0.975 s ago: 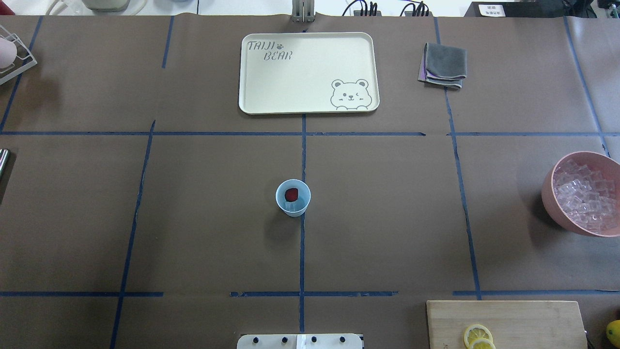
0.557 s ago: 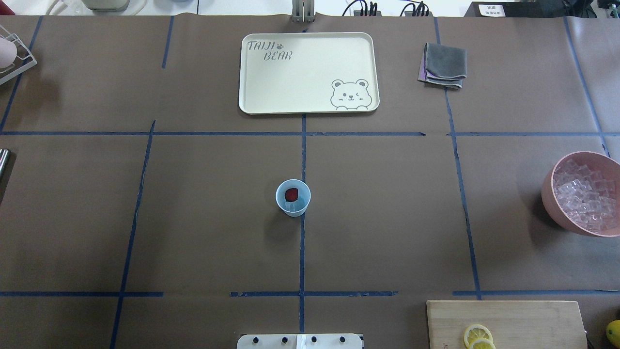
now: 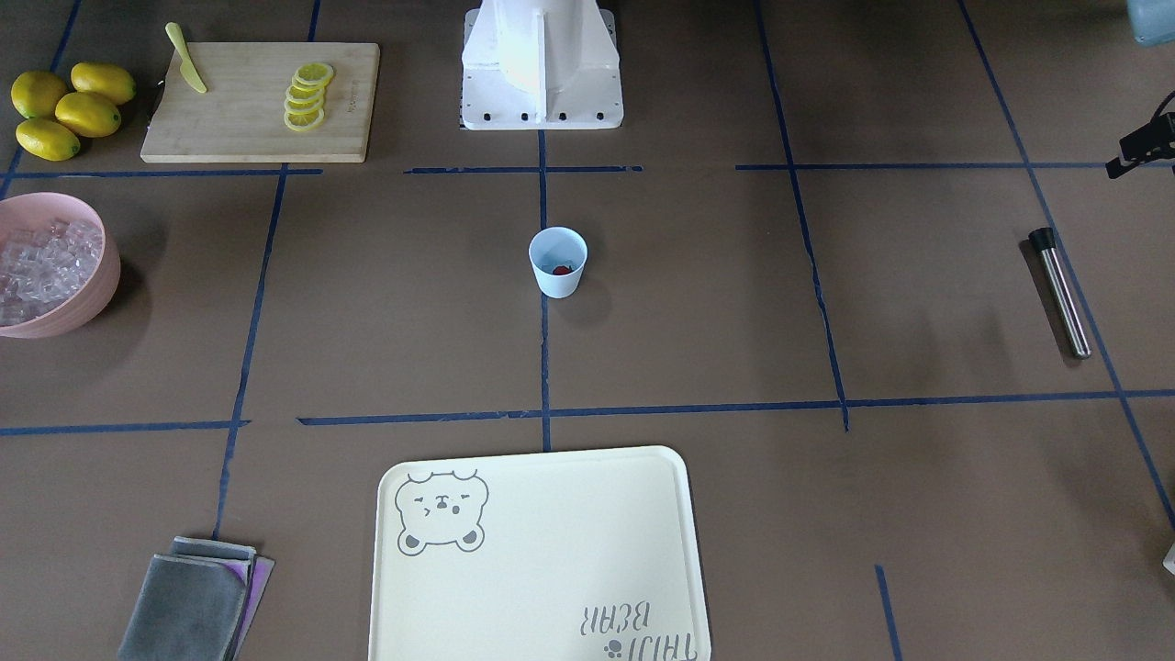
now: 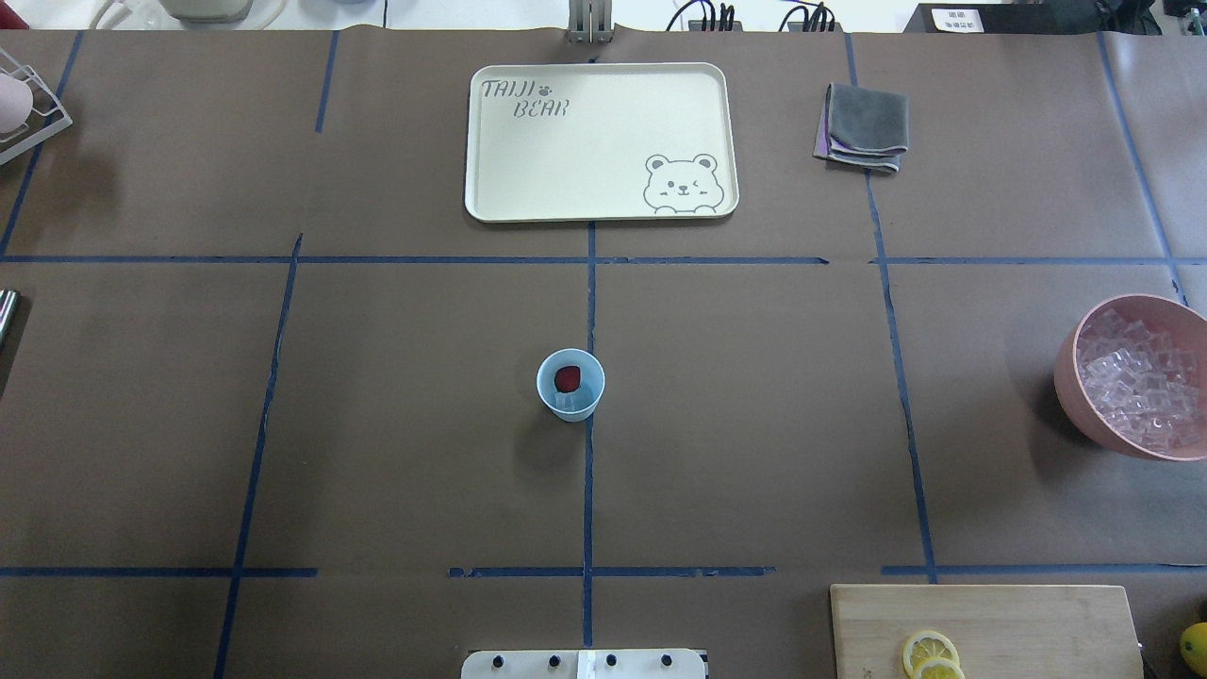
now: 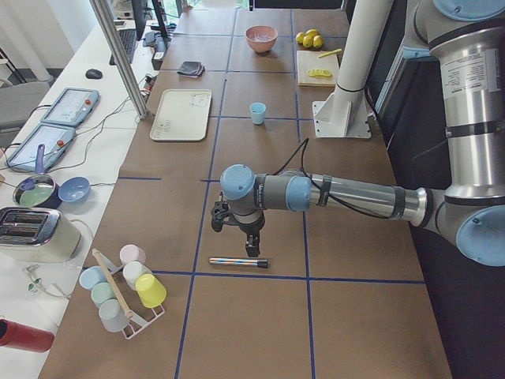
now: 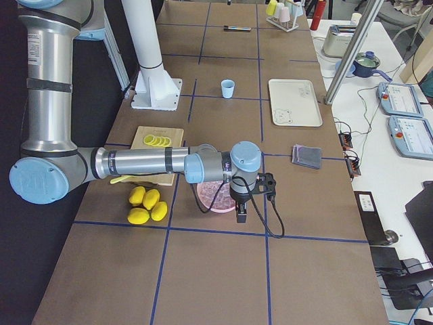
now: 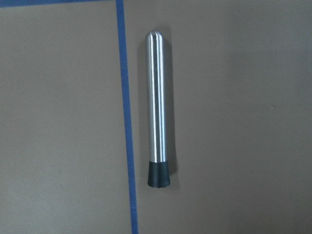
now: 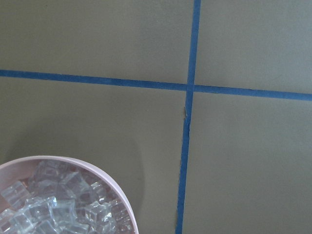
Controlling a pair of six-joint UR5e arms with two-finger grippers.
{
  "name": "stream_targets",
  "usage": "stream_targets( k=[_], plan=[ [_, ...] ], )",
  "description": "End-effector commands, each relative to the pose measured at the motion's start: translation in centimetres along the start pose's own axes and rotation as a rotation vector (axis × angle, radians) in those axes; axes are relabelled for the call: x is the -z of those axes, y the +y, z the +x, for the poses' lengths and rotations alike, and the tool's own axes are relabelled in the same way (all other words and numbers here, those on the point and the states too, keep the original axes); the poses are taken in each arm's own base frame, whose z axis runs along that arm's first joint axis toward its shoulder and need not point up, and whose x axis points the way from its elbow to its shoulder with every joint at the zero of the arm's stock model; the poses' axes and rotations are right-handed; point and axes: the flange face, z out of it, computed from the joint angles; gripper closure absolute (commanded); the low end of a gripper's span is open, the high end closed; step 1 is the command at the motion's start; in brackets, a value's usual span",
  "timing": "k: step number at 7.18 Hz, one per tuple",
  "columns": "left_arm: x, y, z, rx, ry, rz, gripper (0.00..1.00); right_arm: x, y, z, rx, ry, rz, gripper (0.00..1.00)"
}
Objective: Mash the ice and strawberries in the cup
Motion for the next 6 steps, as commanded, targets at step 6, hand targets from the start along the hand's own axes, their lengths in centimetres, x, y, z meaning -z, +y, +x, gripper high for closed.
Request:
stream_targets(
  k=[6],
  plan=[
    [2.0,1.3,-4.0,0.1,0.008,0.051,0.0,0.1,2.9,1.5,-0.039,-0.064,-0.007,0.0]
  ],
)
